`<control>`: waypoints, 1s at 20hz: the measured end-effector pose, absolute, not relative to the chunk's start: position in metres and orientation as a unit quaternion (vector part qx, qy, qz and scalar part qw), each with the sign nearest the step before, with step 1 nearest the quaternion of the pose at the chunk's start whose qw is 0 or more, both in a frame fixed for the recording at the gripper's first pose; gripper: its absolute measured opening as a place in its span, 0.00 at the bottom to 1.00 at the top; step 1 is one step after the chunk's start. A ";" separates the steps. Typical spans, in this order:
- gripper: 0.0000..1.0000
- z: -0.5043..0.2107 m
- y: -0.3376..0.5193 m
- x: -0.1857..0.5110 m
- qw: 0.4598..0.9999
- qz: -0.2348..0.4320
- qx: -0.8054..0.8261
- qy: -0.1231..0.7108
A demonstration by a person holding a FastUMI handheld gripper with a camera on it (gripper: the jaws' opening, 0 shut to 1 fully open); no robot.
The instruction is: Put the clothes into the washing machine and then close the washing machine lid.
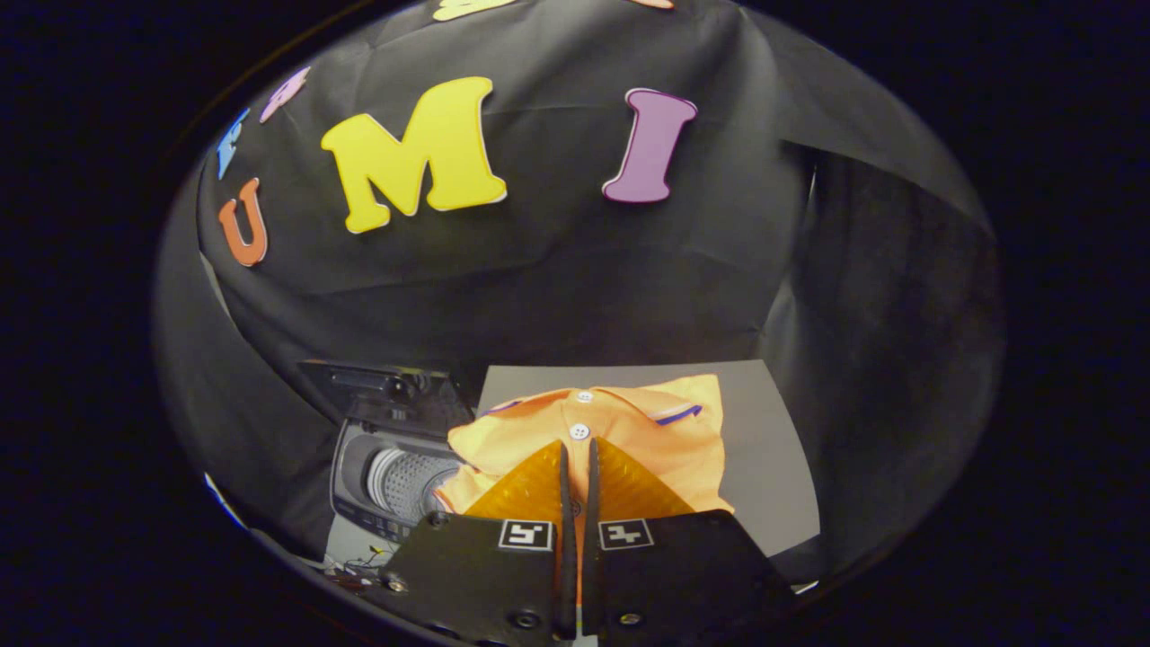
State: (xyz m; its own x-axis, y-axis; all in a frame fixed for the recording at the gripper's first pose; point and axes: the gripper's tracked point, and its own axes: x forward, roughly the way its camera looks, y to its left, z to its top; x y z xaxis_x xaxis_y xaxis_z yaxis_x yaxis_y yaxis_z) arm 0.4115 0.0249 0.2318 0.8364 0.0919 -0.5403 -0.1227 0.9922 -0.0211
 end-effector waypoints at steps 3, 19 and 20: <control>0.06 0.244 0.050 0.409 0.959 0.074 -0.036 0.271; 0.06 0.258 0.233 0.395 0.943 0.193 -0.089 0.257; 0.06 0.257 0.243 0.395 0.941 0.199 -0.091 0.257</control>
